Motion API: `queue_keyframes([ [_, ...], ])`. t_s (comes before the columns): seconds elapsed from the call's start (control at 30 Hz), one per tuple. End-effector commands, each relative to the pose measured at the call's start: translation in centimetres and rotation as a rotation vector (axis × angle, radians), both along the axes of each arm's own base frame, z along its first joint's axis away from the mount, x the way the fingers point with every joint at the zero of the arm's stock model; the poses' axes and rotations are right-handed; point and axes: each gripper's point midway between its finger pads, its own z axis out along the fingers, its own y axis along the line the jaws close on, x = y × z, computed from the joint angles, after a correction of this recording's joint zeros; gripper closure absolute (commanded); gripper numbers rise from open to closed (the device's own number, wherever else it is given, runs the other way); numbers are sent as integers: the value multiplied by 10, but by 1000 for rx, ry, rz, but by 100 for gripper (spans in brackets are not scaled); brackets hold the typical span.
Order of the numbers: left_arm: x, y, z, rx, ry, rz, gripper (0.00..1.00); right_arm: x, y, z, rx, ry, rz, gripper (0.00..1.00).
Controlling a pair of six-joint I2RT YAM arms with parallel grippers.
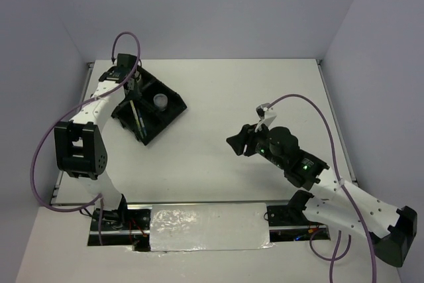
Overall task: Sort the stationery into containers
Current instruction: Place the pen in the storage box, then reset both arms
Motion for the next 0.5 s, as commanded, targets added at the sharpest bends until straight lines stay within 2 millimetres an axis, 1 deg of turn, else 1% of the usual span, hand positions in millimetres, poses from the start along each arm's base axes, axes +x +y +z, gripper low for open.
queue_keyframes([
  [0.0, 11, -7, 11, -53, -58, -25, 51, -6, -7, 18, 13, -16, -1, 44],
  [0.03, 10, -9, 11, -61, -60, -24, 25, -6, -8, 21, 15, -18, -5, 44],
  [0.07, 9, -9, 12, -67, -61, -22, 14, -7, -10, 27, 22, -27, -10, 44],
  [0.1, 6, -9, 13, -68, -53, -10, 1, -8, -12, 27, 14, -22, -11, 44],
  [0.13, 6, -9, 19, -70, -65, -8, 1, -9, -14, 33, 20, -33, -14, 44],
  [0.2, 3, -8, 30, -71, -82, -7, 1, -10, -17, 36, 11, -33, -19, 44],
  [0.23, -4, -6, 34, -67, -67, 9, 1, -11, -19, 36, 5, -32, -23, 44],
  [0.27, -8, -4, 53, -61, -103, 17, 1, -12, -23, 46, 9, -52, -29, 44],
  [0.3, -14, -2, 63, -54, -114, 20, 1, -11, -29, 51, 4, -65, -54, 44],
  [0.33, -24, 0, 71, -36, -112, 26, 1, -12, -36, 48, -31, -61, -67, 44],
  [0.37, -38, 2, 93, -33, -164, 25, 1, -14, -44, 64, -17, -91, -84, 41],
  [0.4, -45, 3, 102, -28, -189, 20, 1, -14, -57, 63, -53, -86, -131, 17],
  [0.43, -54, 7, 113, -14, -217, 23, 1, -15, -65, 67, -68, -99, -150, 4],
  [0.47, -77, 10, 128, -12, -251, 25, 1, -19, -74, 85, -50, -129, -168, 0],
])
